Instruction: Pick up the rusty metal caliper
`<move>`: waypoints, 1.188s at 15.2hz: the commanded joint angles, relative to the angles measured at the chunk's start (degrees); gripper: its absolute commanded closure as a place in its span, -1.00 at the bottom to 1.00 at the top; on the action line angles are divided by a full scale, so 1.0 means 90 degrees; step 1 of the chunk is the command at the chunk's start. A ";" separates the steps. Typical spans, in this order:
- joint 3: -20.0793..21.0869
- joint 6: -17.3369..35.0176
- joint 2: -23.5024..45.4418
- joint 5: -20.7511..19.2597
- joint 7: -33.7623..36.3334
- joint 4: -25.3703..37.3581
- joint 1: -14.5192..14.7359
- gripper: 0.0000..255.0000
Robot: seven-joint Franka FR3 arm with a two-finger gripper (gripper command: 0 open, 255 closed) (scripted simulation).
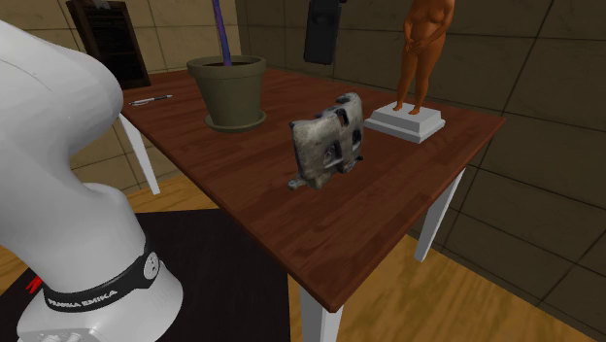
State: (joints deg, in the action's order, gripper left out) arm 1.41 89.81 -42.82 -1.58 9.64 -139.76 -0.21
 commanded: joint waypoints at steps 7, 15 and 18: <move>0.0519 0.1073 -0.0045 0.0409 0.0023 -0.0876 0.0569 -1.00; 0.0908 0.2161 0.0144 0.0698 0.0052 -0.1618 0.0959 -1.00; 0.0936 0.2456 0.0230 0.0718 0.0059 -0.1827 0.0966 -1.00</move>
State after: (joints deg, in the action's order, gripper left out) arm 9.79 111.04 -41.00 4.86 10.19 -155.61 8.49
